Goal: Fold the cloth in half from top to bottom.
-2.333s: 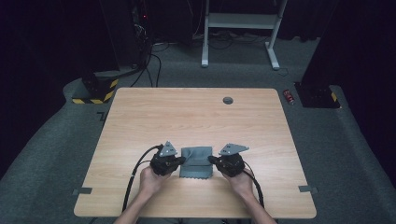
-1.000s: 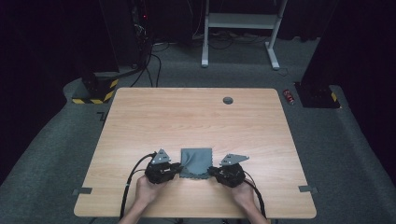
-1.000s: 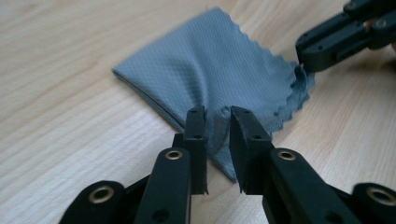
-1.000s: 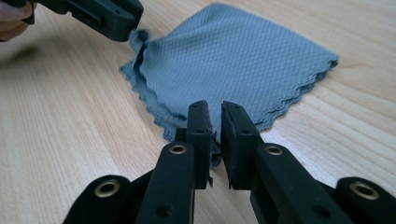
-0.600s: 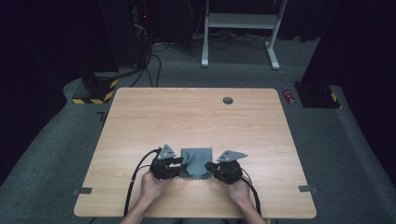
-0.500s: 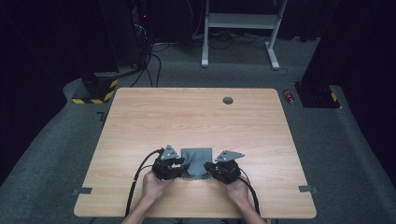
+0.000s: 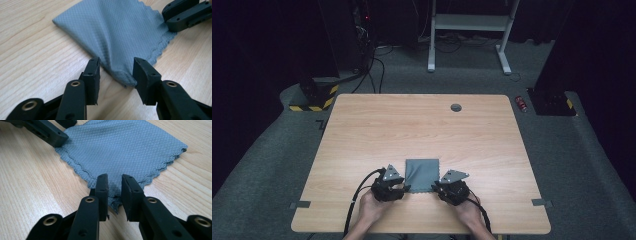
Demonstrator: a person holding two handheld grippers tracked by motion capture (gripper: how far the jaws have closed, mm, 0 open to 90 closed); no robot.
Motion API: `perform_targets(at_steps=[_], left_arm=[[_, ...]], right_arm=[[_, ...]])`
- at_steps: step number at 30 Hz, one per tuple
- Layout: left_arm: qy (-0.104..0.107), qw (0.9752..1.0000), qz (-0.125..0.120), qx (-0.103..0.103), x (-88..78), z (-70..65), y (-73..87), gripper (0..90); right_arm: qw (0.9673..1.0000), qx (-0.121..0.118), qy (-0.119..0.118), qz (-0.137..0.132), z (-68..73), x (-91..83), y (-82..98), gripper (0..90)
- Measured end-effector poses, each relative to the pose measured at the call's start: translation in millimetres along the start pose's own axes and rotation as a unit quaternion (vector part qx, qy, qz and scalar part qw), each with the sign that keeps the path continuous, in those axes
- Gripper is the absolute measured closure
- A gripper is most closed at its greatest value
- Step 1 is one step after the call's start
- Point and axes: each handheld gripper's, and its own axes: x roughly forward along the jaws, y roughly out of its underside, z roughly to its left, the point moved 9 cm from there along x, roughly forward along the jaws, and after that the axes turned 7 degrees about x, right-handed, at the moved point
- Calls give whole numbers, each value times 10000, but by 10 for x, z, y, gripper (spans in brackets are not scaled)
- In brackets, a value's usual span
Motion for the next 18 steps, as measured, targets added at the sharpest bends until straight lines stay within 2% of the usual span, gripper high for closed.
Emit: perform_targets(at_steps=[2,5,8,10,12,13,14,15,16,17,18], left_arm=[[37,9999,-100,-92,-48,11,-20,538],[-6,9994,-268,-220,-108,71,-89,513],[-8,9987,-342,-381,-106,150,-168,502],[-107,9984,-330,-438,-79,205,-211,501],[-203,9981,-246,-527,-26,257,-240,501],[-348,9978,-105,-558,46,305,-259,502],[-408,9975,-52,-574,80,322,-267,509],[-408,9975,-52,-574,80,322,-267,514],[-515,9973,28,-522,142,345,-284,520],[-515,9973,28,-522,142,345,-284,532],[-682,9969,144,-367,202,367,-285,543]], right_arm=[[10000,12,-22,-12,-3,-16,-9,748],[9997,150,-59,-163,-34,-56,-77,747],[9991,346,17,-240,-124,-48,-157,748],[9984,485,80,-268,-208,-15,-206,748],[9972,674,154,-273,-285,22,-261,741],[9969,704,198,-277,-307,35,-280,735],[9963,757,293,-283,-369,81,-324,717],[9963,757,293,-283,-369,81,-324,717],[9951,882,356,-273,-427,138,-352,697],[9951,882,356,-273,-427,138,-352,697],[9943,936,422,-283,-471,193,-373,690]])
